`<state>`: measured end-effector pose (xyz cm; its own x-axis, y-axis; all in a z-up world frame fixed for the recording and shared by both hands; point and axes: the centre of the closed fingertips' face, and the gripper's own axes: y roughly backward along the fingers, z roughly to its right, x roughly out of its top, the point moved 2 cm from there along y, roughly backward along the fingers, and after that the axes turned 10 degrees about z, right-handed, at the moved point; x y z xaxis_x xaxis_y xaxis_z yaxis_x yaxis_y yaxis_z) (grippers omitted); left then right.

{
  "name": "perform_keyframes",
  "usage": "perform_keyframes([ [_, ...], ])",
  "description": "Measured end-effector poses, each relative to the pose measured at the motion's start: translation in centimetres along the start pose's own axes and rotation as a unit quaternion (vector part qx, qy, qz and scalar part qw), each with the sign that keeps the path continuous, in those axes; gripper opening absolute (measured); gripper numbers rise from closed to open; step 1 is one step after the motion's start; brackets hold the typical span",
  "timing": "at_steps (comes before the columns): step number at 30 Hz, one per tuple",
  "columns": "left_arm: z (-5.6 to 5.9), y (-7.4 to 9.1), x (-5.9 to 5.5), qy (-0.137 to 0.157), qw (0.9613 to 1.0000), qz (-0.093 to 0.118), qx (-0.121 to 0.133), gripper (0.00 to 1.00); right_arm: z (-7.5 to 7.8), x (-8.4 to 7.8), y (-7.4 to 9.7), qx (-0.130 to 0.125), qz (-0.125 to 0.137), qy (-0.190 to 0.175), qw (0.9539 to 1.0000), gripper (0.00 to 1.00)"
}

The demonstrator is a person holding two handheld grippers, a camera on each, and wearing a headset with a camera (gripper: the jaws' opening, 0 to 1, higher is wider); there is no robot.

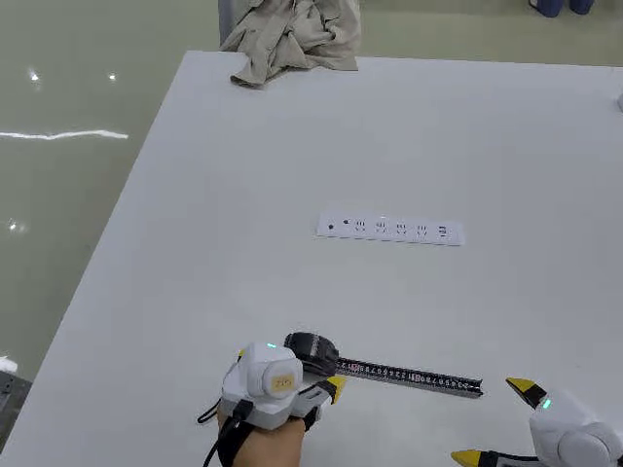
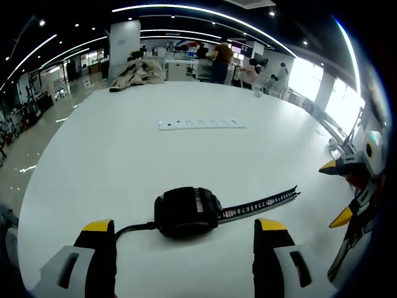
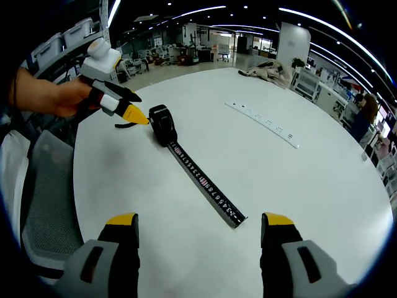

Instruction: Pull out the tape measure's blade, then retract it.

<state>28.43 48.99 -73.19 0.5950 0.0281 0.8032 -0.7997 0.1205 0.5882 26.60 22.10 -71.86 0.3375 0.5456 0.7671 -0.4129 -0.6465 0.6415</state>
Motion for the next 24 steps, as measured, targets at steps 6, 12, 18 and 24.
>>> perform_keyframes([
  [6,0.2,-0.6,0.0,-0.002,1.0,-0.001,-0.002,0.89,0.6,-0.1,-0.7,0.006,-0.003,0.011,0.9999,0.82],
  [12,0.2,-1.5,0.0,-0.008,0.9999,-0.004,-0.004,0.87,1.1,-0.2,-1.3,0.011,-0.008,0.025,0.9996,0.78],
  [18,0.0,-2.0,0.0,-0.006,1.0,-0.004,0.0,0.85,1.2,-0.4,-2.1,0.024,-0.019,0.044,0.9986,0.76],
  [24,-0.1,-2.4,-0.2,-0.001,1.0,-0.008,0.002,0.84,1.6,-0.8,-2.8,0.033,-0.028,0.055,0.9976,0.74],
])
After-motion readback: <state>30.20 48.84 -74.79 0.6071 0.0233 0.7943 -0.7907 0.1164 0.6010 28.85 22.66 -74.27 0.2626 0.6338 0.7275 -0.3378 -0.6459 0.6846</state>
